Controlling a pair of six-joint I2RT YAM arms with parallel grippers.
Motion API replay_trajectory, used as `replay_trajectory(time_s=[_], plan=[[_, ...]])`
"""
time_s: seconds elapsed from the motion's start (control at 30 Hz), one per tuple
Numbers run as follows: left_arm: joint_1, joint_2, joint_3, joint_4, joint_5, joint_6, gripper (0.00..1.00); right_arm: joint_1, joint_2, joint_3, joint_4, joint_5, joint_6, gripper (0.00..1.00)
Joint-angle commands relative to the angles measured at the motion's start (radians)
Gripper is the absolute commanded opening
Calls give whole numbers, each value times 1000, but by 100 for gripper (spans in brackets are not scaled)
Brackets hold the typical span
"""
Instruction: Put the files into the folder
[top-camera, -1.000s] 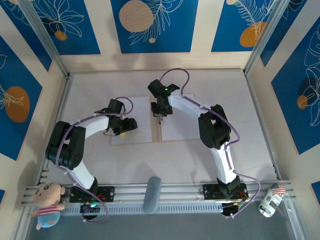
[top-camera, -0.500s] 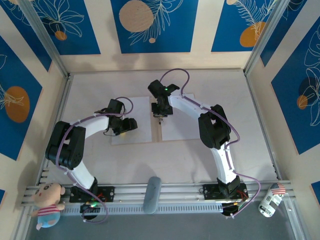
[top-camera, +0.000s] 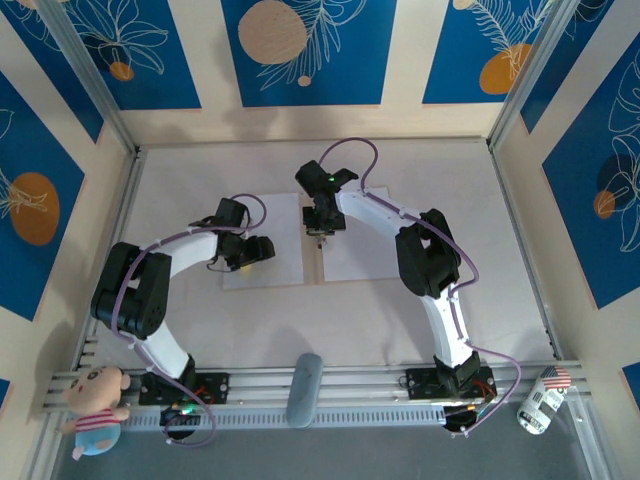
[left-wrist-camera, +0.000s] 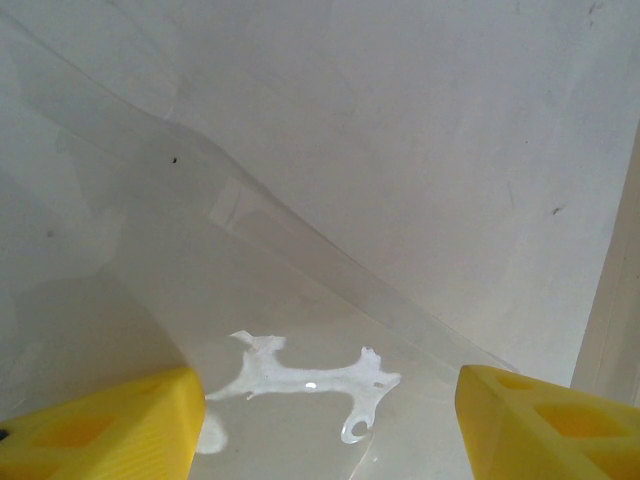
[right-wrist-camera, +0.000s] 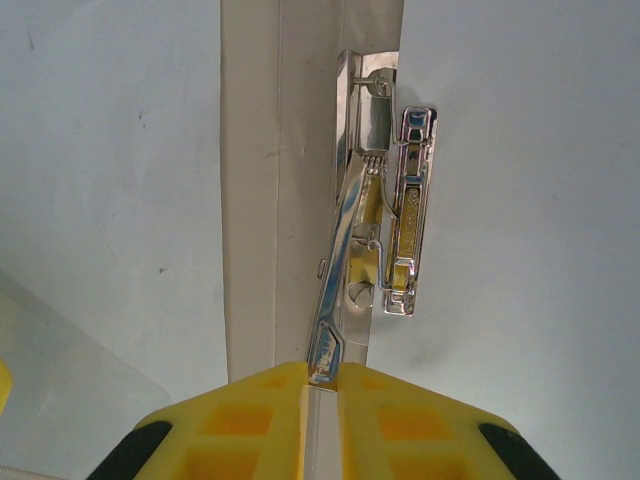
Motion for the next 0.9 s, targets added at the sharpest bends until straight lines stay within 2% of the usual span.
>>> replay_trajectory(time_s=[0.0, 0.6, 0.87], plan=[[6, 11, -4, -31, 20, 4, 68, 4, 28, 13, -35, 16, -11, 17], [7, 23, 8, -37, 19, 10, 68, 3, 36, -6, -51, 25, -23, 14], [7, 24, 19, -48, 21, 12, 68, -5, 37, 65, -64, 30, -33, 15]])
